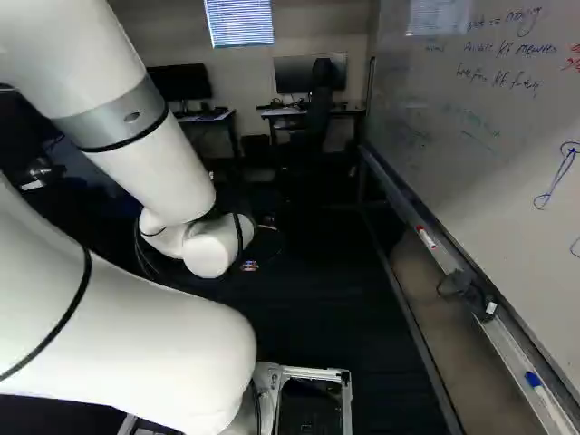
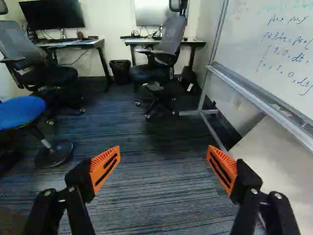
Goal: Open the door and move inside
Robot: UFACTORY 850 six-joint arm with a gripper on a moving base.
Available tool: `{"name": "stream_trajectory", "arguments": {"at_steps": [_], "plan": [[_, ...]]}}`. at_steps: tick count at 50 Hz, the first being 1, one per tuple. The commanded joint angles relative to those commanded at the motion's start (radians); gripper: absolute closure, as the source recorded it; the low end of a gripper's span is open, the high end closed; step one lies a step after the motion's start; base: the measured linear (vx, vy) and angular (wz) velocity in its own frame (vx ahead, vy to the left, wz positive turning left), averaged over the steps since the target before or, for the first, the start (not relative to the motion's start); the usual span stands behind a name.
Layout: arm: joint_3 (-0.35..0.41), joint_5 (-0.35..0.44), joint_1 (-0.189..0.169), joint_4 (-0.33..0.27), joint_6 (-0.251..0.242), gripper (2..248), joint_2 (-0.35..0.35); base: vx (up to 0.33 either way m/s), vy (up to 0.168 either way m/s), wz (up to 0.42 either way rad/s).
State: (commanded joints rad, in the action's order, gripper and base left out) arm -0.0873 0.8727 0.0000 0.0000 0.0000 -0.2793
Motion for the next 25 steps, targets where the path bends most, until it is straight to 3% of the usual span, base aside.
{"name": "stream_trajectory", "arguments": {"at_steps": [25], "plan": [[0.0, 0.0, 0.0, 0.0, 0.0, 3, 0.0, 0.194, 0.007, -0.013]]}}
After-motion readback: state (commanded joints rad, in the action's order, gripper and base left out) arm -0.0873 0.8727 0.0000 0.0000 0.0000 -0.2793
